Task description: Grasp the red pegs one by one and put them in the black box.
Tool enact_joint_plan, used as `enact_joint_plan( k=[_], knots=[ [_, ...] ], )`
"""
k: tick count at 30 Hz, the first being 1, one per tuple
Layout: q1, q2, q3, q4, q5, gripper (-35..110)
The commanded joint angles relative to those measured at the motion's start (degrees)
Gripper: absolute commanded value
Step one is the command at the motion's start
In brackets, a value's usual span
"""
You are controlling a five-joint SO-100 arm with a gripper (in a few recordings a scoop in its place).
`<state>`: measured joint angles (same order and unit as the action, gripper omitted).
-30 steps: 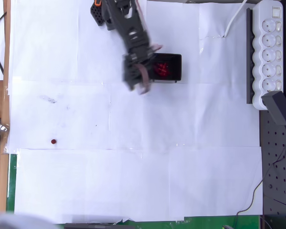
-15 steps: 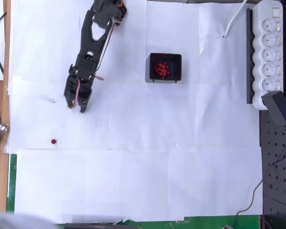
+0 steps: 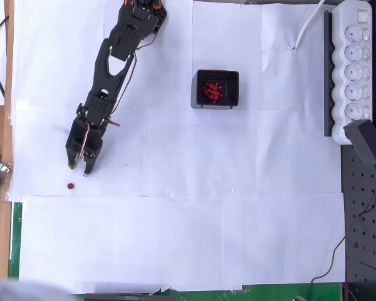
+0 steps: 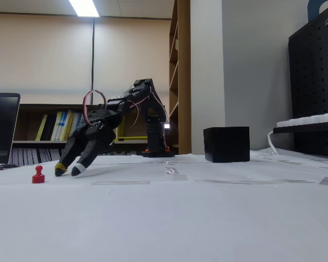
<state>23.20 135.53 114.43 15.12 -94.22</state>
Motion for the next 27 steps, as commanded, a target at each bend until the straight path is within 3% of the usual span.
enact_joint_plan(
  k=[1,27],
  knots=[
    [0.88,3.87,4.48,0.79,-0.09,15],
    [1.41,16.26,21.45,1.05,0.97,15]
  ],
)
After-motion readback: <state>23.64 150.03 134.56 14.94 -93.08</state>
